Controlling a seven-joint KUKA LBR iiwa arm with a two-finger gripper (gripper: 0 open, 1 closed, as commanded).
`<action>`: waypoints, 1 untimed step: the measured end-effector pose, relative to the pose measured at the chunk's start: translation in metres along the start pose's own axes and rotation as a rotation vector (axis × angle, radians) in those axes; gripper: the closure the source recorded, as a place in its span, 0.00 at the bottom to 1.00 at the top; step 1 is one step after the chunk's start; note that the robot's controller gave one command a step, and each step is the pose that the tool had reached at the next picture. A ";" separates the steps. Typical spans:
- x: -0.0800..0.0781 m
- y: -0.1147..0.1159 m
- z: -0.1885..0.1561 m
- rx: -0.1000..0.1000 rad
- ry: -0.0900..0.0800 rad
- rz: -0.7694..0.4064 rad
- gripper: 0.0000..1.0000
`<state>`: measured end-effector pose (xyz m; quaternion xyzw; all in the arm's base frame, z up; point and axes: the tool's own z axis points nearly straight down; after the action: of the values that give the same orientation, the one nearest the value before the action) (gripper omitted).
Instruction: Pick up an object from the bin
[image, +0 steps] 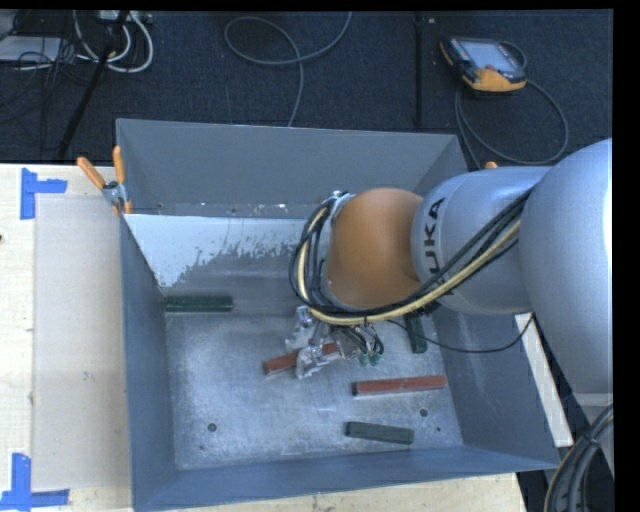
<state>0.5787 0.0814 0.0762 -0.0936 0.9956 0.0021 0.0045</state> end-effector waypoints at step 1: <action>0.000 0.000 0.000 0.000 0.000 0.000 1.00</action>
Offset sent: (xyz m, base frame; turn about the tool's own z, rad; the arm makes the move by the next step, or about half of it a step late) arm 0.0000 0.0001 0.0328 0.0000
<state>0.5788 0.0814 0.0762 -0.0934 0.9956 0.0021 0.0045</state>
